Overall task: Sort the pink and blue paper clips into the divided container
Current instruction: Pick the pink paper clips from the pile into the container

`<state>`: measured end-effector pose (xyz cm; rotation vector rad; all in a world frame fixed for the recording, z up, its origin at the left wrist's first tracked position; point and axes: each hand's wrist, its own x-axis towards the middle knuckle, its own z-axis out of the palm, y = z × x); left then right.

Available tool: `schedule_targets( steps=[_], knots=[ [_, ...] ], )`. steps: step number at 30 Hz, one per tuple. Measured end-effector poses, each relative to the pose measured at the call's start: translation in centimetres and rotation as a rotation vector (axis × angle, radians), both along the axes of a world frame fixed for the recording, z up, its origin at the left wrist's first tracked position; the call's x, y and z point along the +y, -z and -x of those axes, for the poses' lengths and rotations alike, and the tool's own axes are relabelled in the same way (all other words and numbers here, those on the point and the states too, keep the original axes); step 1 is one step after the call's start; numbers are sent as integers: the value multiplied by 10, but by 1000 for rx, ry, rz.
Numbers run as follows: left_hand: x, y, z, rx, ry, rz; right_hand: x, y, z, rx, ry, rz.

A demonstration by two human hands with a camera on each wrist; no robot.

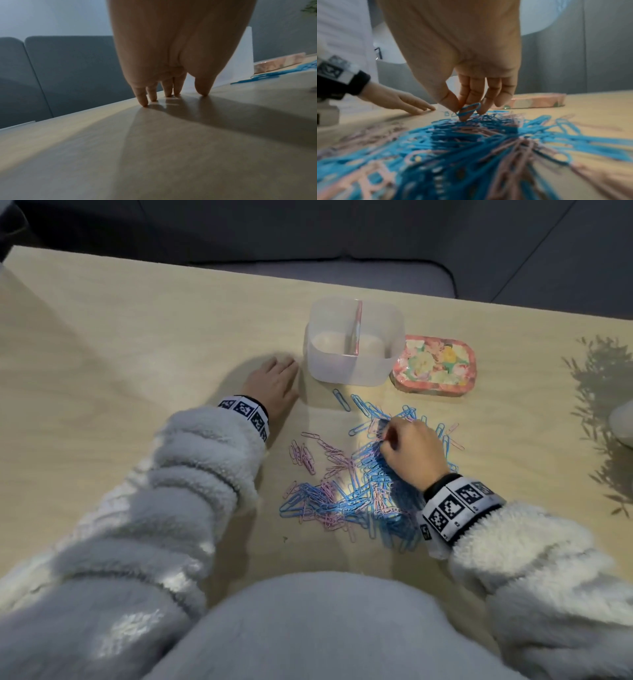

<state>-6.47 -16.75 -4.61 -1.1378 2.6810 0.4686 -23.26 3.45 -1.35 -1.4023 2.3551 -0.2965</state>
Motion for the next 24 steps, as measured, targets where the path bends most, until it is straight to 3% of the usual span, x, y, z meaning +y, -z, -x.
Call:
schedule_targets(
  steps=[3, 7, 10, 13, 19, 24],
  knots=[
    [20, -3, -13, 72, 14, -3, 0, 5, 1, 125, -116, 28],
    [59, -13, -37, 102, 48, -77, -9, 11, -19, 36, -316, 84],
    [81, -15, -44, 129, 55, -118, -18, 12, -35, 71, -479, -84],
    [92, -12, -37, 184, 19, -117, -28, 12, -44, 106, -489, -79],
    [91, -12, -39, 225, -24, -130, -21, 14, -29, -122, -367, 51],
    [94, -13, -29, 217, -41, -188, -27, 15, -47, 35, -488, -30]
  ],
)
